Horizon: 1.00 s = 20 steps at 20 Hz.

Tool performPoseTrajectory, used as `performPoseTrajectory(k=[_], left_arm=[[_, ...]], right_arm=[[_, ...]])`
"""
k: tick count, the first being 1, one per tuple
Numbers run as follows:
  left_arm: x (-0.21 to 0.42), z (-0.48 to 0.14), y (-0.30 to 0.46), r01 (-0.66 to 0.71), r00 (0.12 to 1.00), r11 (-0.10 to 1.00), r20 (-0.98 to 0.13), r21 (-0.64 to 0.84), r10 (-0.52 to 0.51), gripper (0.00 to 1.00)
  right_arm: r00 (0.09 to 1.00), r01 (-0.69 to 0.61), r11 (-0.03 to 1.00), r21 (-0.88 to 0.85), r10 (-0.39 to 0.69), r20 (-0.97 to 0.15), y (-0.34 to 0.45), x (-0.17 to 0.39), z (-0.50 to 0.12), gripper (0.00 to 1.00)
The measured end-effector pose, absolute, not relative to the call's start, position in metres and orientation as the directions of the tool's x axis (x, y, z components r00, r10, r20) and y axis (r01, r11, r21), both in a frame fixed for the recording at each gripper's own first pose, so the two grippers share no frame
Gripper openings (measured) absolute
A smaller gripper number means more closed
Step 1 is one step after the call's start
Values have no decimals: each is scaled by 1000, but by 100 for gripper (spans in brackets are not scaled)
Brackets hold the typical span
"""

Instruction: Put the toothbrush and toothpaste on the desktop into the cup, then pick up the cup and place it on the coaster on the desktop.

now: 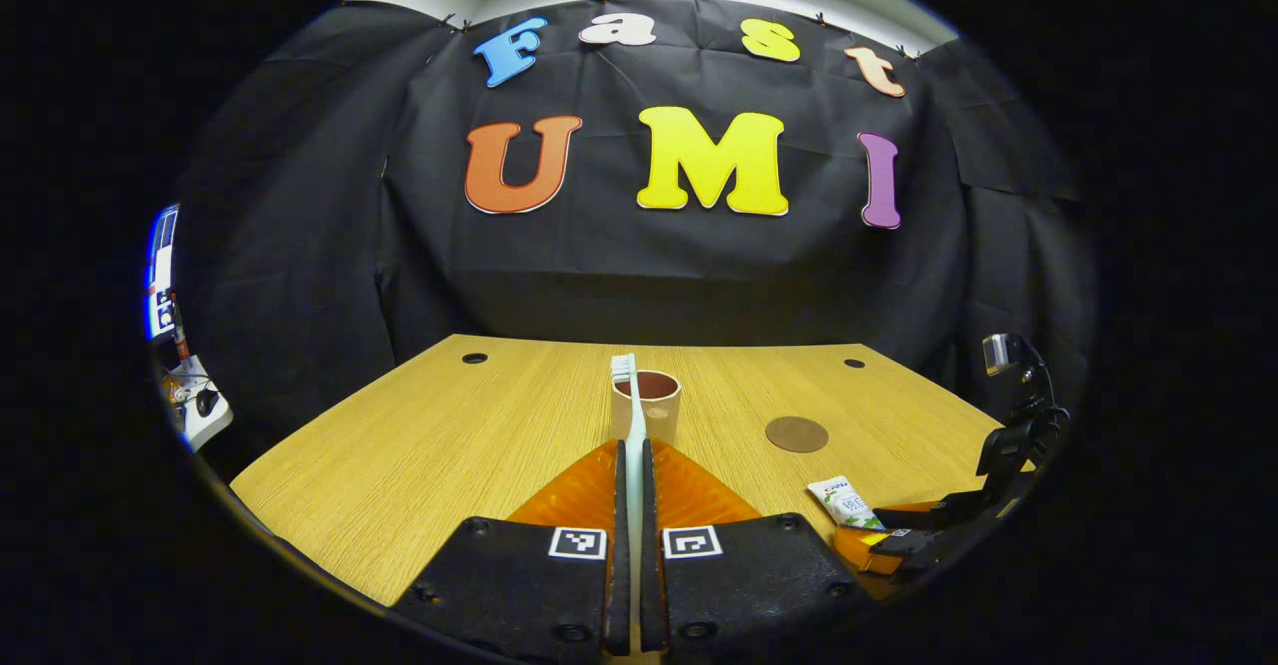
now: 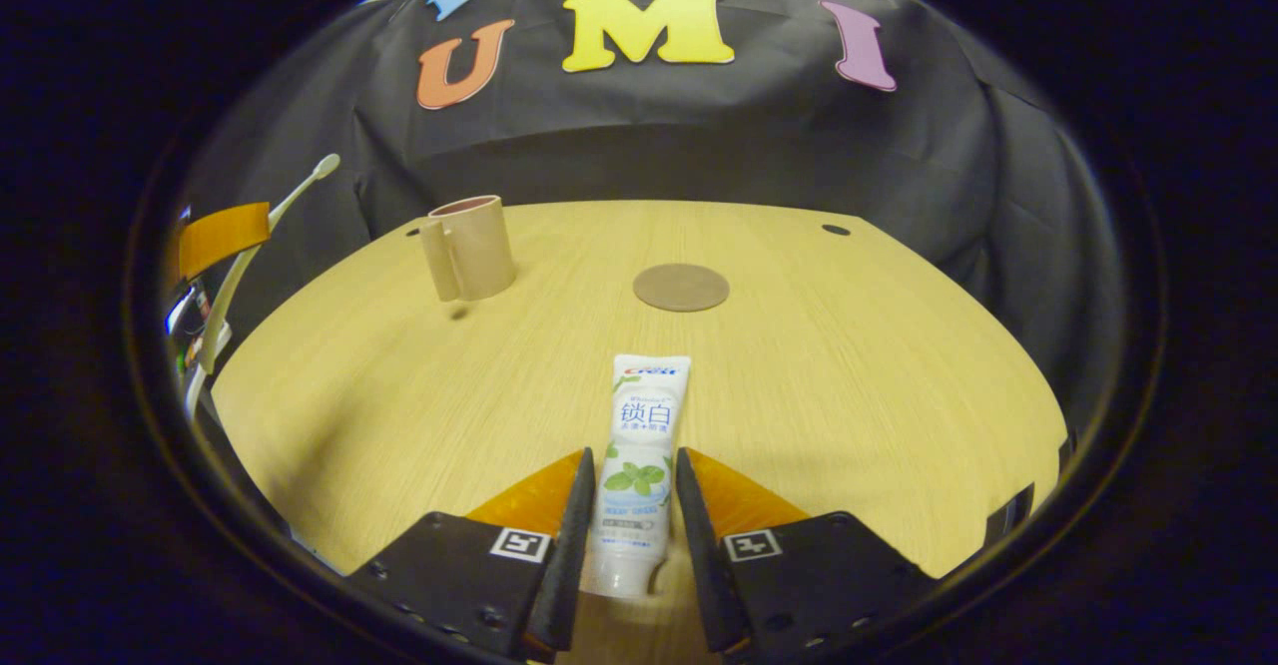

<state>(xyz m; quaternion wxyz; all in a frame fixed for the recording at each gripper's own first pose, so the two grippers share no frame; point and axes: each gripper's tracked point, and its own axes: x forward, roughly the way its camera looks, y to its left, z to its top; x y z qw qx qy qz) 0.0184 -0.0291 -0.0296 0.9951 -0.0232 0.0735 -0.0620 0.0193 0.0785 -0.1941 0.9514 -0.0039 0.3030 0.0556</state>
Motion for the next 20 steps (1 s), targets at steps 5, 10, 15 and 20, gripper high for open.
performPoseTrajectory(k=[5, 10, 15, 20], left_arm=[[34, -11, -38, 135, 980, 988, -135, -79, -145, 7], [54, -8, -45, 165, 975, 981, -136, -98, -177, 7], [96, 23, -50, 192, 974, 974, -102, -116, -204, 7], [148, 43, -56, 208, 975, 971, -55, -115, -215, 6]], right_arm=[[805, -101, 995, 22, 95, -585, 74, 19, -192, 32], [834, -134, 987, 88, 160, -527, 78, 16, -159, 32], [875, -155, 984, 92, 180, -449, 74, 31, -115, 32], [910, -144, 988, 59, 155, -385, 68, 55, -94, 34]])
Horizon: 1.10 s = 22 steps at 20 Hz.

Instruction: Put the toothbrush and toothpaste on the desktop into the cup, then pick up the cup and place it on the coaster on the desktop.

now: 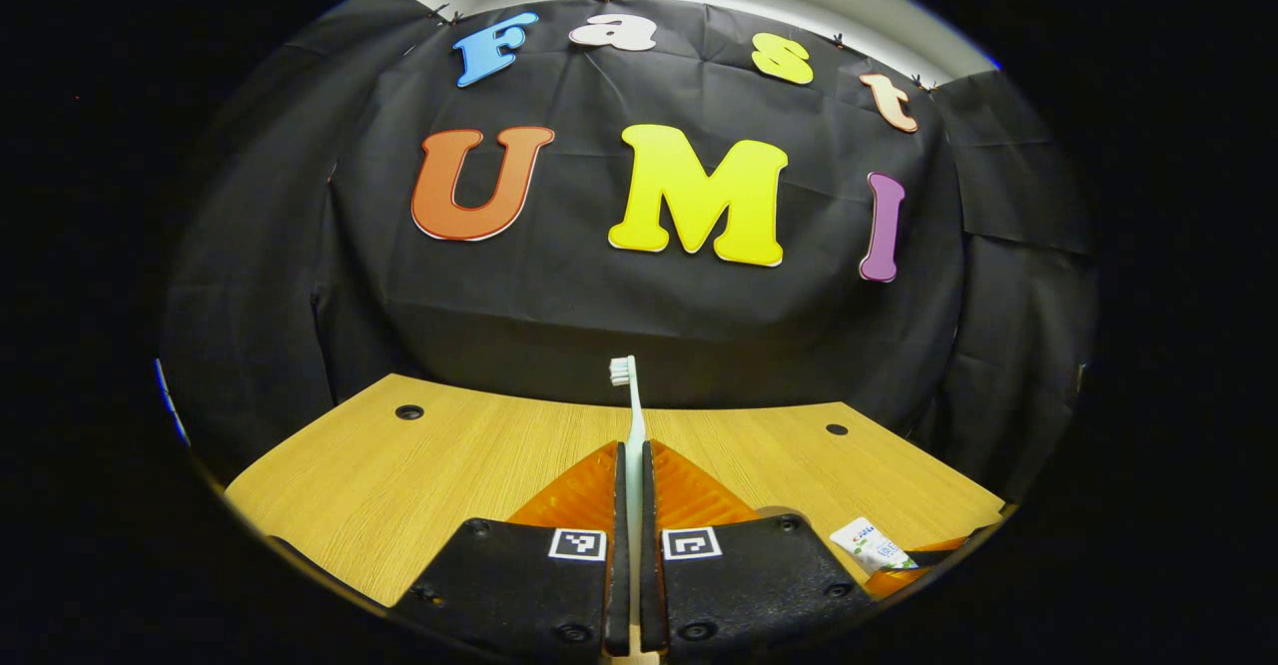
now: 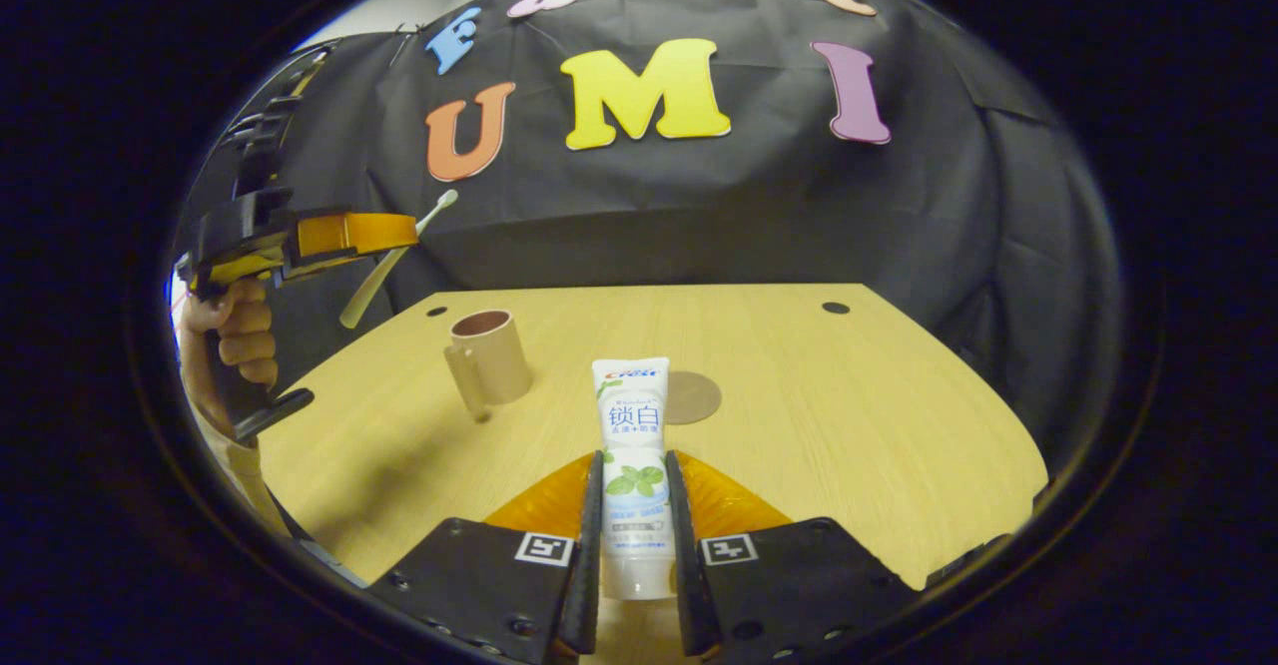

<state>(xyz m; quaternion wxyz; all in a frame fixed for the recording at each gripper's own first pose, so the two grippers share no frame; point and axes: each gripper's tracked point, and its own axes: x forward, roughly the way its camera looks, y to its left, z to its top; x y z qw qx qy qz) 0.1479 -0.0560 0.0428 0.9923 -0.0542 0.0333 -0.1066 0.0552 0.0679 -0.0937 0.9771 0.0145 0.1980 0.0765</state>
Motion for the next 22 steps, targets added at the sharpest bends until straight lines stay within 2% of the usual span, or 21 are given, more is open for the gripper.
performPoseTrajectory(k=[5, 8, 9, 14, 19, 20, 22], left_arm=[[199, 54, -63, 217, 976, 974, -2, -60, -217, 6], [216, 55, -58, 193, 981, 980, 16, -37, -193, 6], [221, 53, -57, 181, 984, 983, 11, -40, -180, 6], [241, 30, -51, 125, 992, 990, -27, -60, -127, 7], [243, 21, -59, 134, 989, 987, -55, -84, -139, 7], [242, 21, -58, 132, 989, 988, -56, -86, -137, 8], [241, 22, -56, 127, 990, 988, -53, -86, -132, 8]], right_arm=[[912, -131, 991, 28, 132, -388, 74, 75, -104, 31], [909, -133, 990, 44, 139, -393, 77, 80, -110, 34], [906, -129, 991, 40, 134, -401, 76, 81, -115, 32], [900, -126, 992, 32, 127, -417, 73, 90, -125, 32], [891, -121, 992, 31, 123, -437, 71, 89, -135, 32], [891, -120, 992, 32, 122, -438, 70, 88, -136, 29], [888, -119, 992, 33, 121, -444, 71, 88, -139, 32]])
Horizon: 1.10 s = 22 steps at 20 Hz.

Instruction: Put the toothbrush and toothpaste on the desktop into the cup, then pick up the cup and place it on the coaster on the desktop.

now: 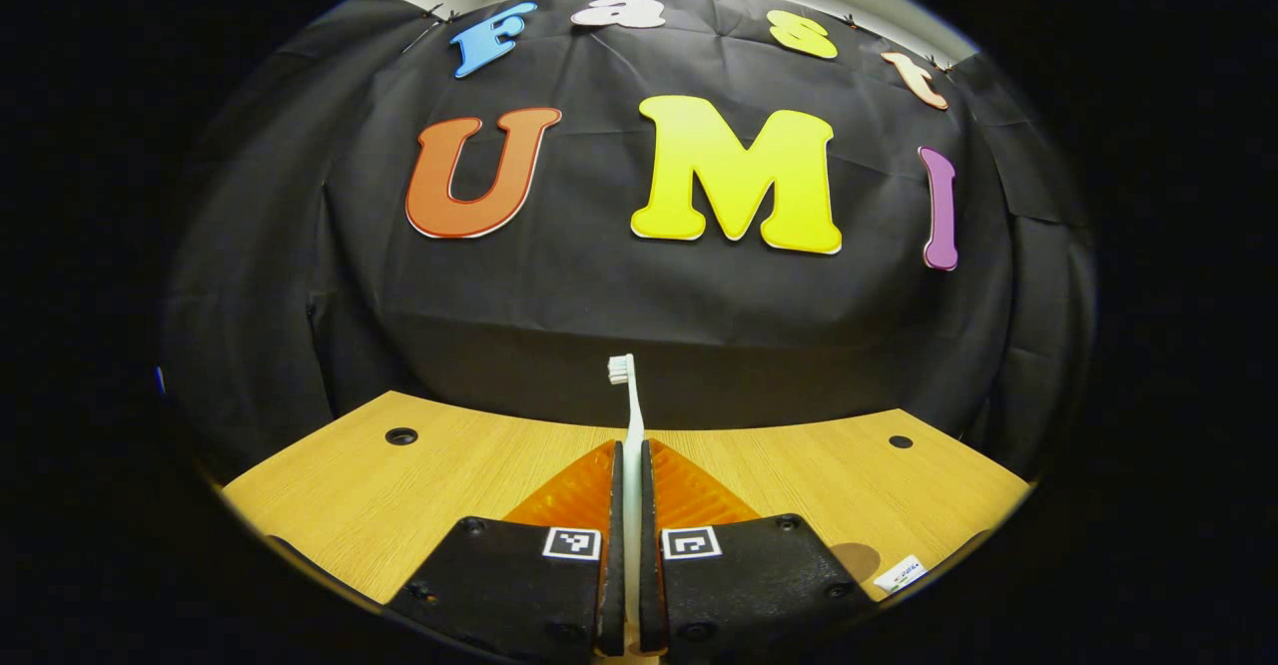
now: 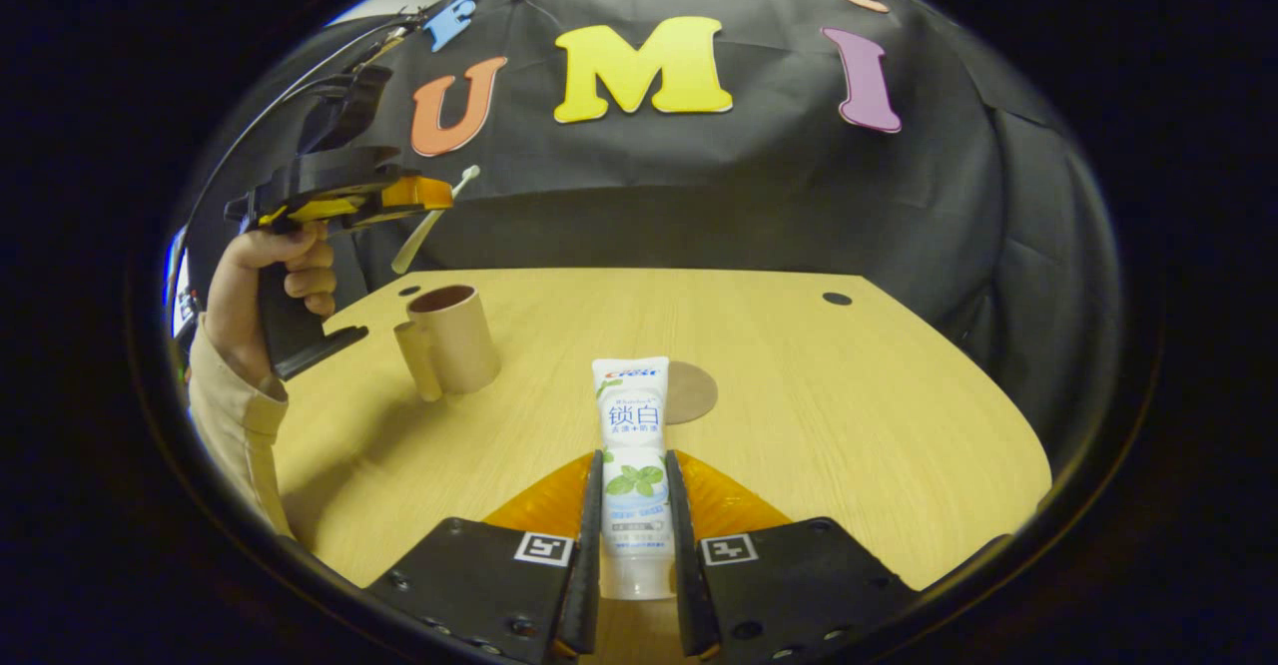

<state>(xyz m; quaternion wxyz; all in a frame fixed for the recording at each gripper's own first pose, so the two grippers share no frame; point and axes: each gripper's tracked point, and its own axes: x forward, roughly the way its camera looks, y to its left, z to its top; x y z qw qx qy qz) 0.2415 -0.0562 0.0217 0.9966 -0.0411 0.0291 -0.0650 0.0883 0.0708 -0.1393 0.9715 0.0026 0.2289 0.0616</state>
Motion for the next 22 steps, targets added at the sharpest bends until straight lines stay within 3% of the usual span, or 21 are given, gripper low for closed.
performPoseTrajectory(k=[19, 20, 22], left_arm=[[232, 13, -57, 149, 985, 986, -72, -79, -155, 13], [231, 14, -55, 144, 986, 986, -69, -84, -150, 16], [228, 10, -50, 124, 988, 989, -86, -78, -131, 55]], right_arm=[[876, -117, 993, 12, 109, -469, 82, 82, -149, 32], [878, -120, 993, 8, 110, -467, 83, 83, -148, 32], [885, -122, 992, 2, 110, -453, 87, 87, -142, 32]])
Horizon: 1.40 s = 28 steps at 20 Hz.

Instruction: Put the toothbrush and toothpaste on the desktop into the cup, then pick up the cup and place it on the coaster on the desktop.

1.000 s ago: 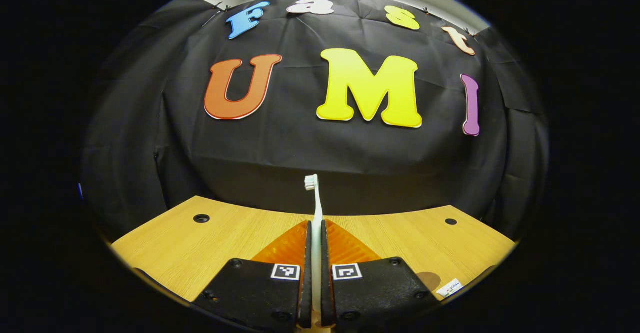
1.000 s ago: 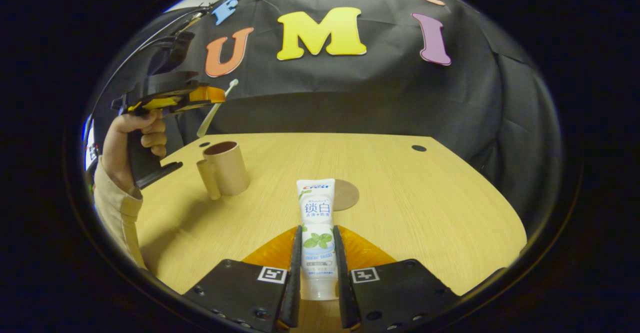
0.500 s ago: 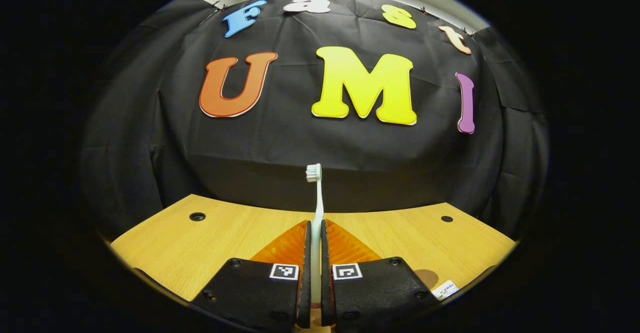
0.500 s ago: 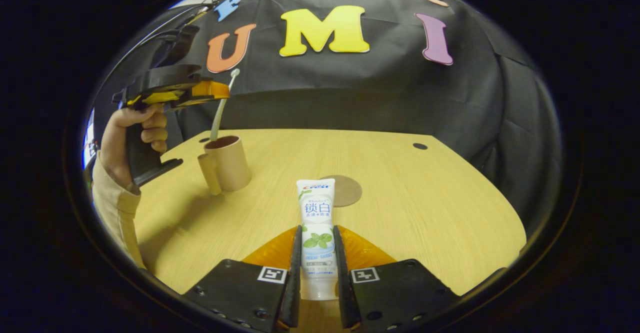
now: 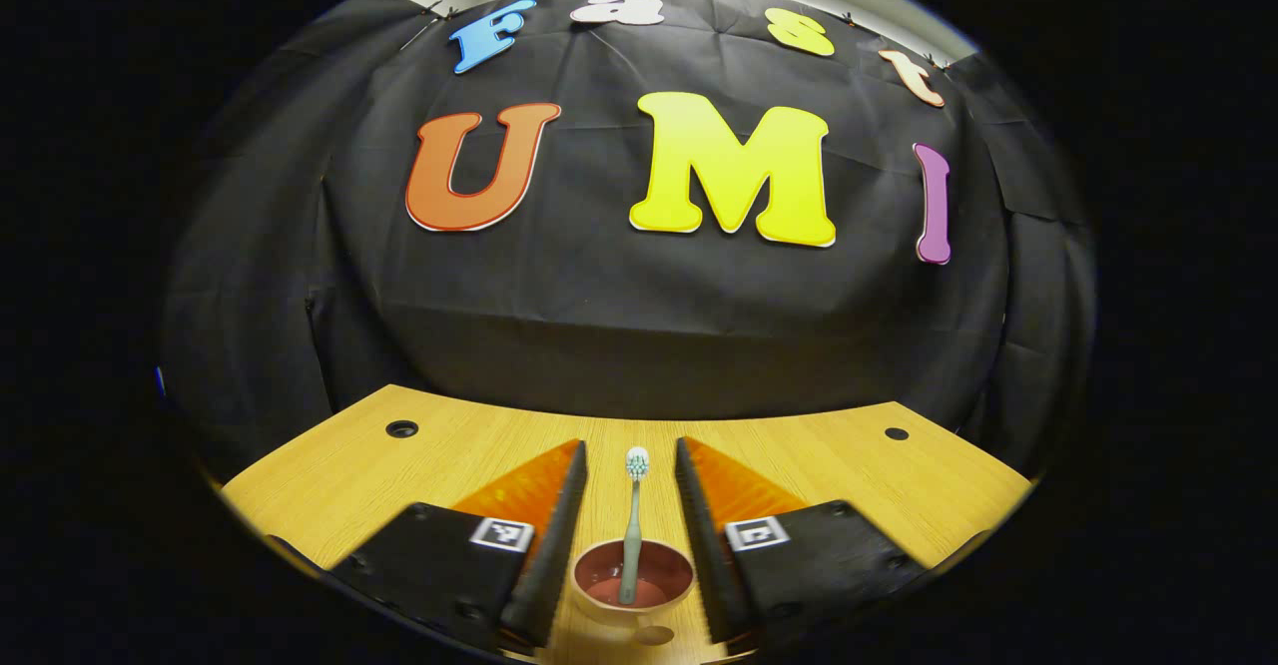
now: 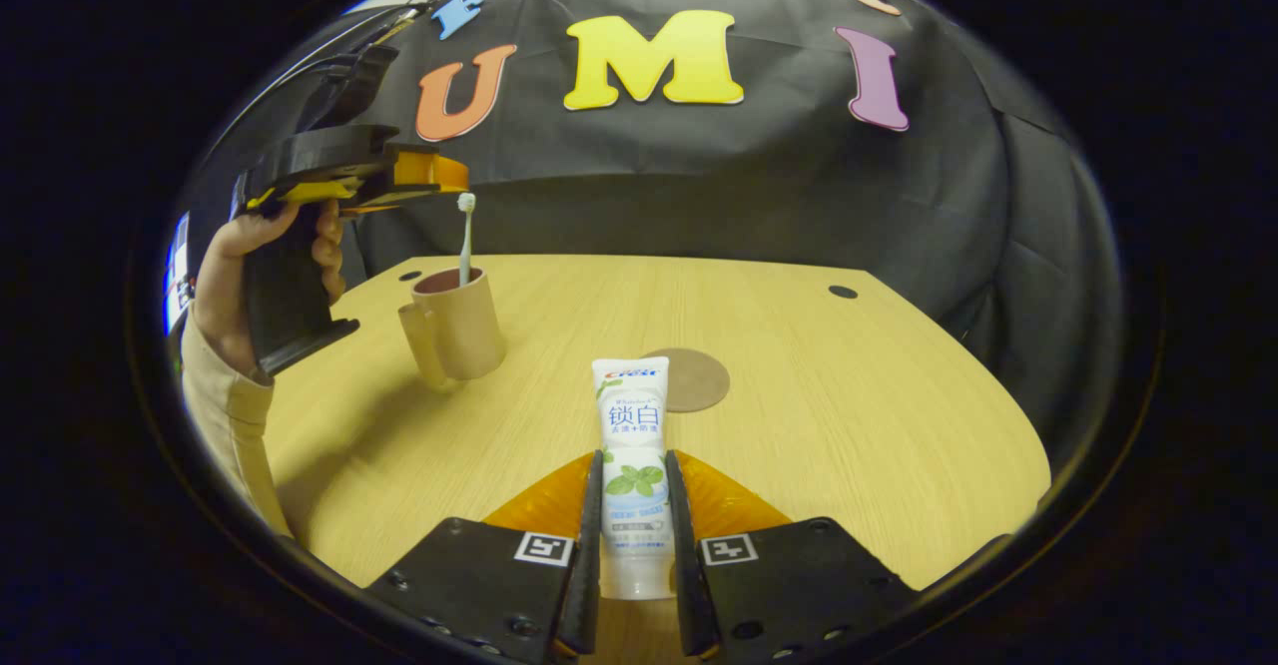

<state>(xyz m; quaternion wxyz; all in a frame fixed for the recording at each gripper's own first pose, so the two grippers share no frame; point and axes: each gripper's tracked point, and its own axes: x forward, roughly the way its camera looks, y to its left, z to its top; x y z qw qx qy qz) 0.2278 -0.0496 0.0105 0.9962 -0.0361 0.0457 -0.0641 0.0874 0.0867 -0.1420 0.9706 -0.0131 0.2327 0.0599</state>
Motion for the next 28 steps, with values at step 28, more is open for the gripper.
performPoseTrajectory(k=[28], left_arm=[[193, 59, 40, 93, 994, 988, 71, -119, -85, 98]], right_arm=[[913, -397, 914, 85, 403, -68, 286, 229, -3, 33]])
